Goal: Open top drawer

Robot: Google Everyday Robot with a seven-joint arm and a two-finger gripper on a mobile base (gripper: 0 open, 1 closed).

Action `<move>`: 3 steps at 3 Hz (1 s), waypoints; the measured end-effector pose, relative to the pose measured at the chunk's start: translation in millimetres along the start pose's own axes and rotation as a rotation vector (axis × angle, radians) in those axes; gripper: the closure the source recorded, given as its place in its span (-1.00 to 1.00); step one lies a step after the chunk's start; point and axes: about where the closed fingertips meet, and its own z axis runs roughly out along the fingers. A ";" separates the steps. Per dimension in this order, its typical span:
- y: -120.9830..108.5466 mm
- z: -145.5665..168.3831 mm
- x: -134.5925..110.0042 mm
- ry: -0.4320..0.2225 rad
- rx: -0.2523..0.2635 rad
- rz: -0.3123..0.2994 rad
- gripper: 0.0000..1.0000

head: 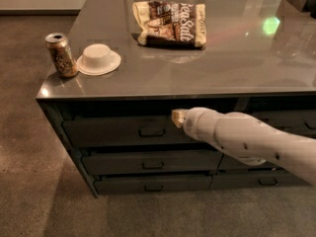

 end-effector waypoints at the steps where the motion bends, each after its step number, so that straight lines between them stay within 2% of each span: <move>1: -3.4 20.2 4.2 0.048 0.021 -0.013 1.00; 2: 3.1 41.8 6.2 0.084 0.022 -0.029 1.00; 3: 10.1 59.1 2.9 0.096 0.015 -0.004 1.00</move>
Offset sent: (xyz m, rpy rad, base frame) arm 0.0467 0.0446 -0.0364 -0.0981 0.1031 0.0337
